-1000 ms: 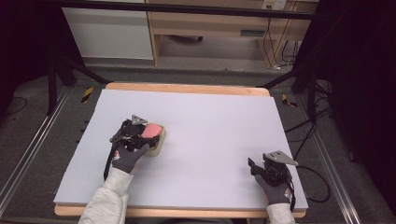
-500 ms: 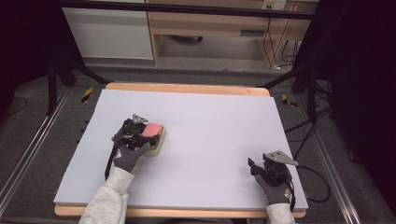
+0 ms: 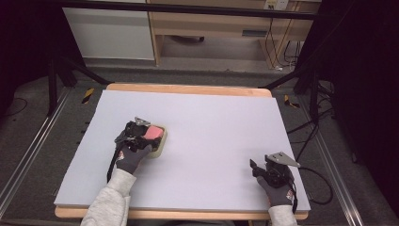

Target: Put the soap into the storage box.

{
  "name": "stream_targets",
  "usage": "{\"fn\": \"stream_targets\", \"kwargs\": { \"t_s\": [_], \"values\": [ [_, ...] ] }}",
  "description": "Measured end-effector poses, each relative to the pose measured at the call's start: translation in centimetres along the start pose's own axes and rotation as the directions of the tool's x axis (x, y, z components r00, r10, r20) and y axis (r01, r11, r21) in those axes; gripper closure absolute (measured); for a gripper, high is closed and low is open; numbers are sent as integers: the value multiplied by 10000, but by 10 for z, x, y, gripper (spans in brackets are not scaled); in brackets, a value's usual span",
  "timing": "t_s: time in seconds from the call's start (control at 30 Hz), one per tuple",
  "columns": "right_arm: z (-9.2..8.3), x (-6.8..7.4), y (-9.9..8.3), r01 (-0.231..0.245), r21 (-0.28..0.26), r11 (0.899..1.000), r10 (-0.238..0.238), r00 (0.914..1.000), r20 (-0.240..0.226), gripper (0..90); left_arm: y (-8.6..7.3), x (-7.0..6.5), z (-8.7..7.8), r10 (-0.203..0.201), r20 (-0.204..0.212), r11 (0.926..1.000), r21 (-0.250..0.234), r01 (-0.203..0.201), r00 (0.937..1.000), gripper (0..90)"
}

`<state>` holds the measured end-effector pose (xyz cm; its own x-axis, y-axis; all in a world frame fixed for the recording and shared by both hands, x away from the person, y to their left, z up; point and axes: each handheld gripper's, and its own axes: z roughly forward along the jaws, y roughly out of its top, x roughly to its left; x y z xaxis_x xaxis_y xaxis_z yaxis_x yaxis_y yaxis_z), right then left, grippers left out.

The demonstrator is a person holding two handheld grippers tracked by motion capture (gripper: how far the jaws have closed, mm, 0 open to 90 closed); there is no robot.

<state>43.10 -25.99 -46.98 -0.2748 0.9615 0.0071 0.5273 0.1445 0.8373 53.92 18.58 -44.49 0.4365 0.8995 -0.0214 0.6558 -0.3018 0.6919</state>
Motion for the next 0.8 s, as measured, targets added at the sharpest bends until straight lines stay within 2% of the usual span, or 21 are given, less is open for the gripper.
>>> {"fn": "stream_targets", "kwargs": {
  "t_s": [0.47,0.8],
  "values": [
    [0,0,0,-2,4,10000,2,10000,1,359,-3,2,6,30,-82,9998,208,-28,10000,372],
    [0,0,0,-7,10,10000,7,10000,-19,351,-4,4,6,-156,123,9996,217,154,9998,370]
  ]
}}
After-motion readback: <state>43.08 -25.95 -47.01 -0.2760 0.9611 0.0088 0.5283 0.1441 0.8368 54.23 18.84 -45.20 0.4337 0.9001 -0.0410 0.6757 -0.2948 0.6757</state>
